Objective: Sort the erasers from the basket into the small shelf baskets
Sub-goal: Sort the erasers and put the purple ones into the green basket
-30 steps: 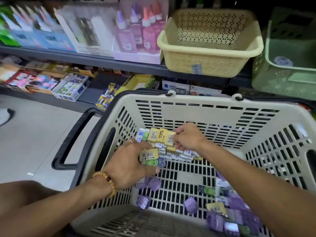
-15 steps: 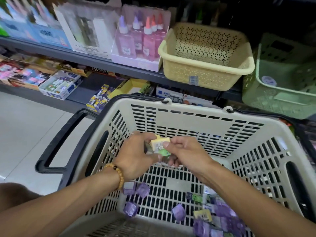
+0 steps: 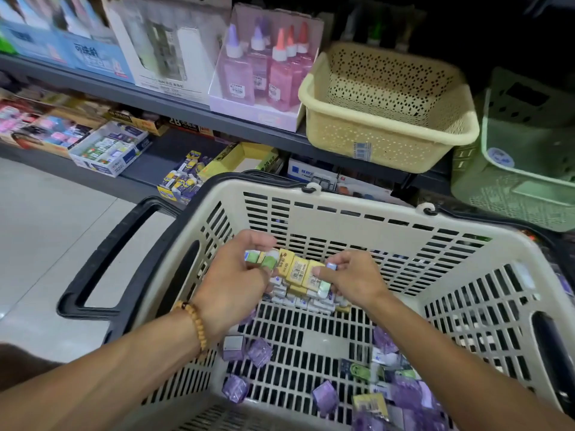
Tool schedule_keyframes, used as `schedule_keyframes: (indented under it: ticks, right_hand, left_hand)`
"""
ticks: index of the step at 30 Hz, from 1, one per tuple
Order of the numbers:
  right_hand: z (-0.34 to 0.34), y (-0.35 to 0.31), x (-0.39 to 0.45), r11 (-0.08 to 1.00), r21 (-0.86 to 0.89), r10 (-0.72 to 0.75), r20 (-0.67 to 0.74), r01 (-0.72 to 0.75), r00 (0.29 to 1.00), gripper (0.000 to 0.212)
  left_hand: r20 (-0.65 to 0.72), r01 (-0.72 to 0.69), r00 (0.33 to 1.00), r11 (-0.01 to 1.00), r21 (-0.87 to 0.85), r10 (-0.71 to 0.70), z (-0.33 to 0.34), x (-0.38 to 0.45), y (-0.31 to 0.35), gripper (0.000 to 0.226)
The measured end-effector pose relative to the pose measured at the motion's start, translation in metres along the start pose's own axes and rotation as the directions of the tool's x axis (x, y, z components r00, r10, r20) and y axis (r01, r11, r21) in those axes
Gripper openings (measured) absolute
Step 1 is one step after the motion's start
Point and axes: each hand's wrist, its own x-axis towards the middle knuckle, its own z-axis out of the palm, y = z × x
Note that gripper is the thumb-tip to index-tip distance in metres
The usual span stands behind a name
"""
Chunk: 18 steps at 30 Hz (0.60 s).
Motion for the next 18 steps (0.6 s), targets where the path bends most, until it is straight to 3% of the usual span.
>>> schedule_keyframes:
  ticks: [2, 6, 10, 14, 16, 18]
  right_hand:
    - [-0.004, 0.008, -0.004, 0.999, 0.034, -0.003, -0.010, 0.004, 1.000, 0.007]
    - [-0.016, 0.012, -0.003, 0.997, 0.069, 0.019, -0.010, -0.018, 1.000, 0.024]
    - [-0.007, 0.010, 0.001, 0.990, 0.135, 0.061, -0.071, -0.051, 0.996, 0.016]
    - [-0.015, 0.011, -0.008, 0.999, 0.027, -0.033, -0.139, 0.037, 0.990, 0.009]
    - [-0.023, 0.007, -0.019, 0.995, 0.062, -0.078, -0.077, 0.083, 0.994, 0.013]
    - [-0.027, -0.003, -0.031, 0.972, 0.227, -0.085, 0.091, 0.063, 0.992, 0.020]
  left_hand:
    - [-0.007, -0.024, 1.000, 0.999, -0.039, 0.023, 0.002, 0.000, 0.000, 0.043]
    - [0.043, 0.073, 0.997, 0.986, -0.152, -0.068, 0.005, 0.003, 0.000, 0.042]
    - [0.117, 0.118, 0.988, 0.975, -0.186, -0.098, 0.007, 0.004, -0.005, 0.037]
    - [0.145, 0.122, 0.985, 0.973, -0.197, -0.094, 0.012, 0.006, -0.010, 0.035]
    - [0.151, 0.118, 0.984, 0.977, -0.178, -0.091, 0.017, 0.006, -0.010, 0.036]
    - [0.155, 0.095, 0.985, 0.984, -0.151, -0.072, 0.023, 0.005, -0.008, 0.040]
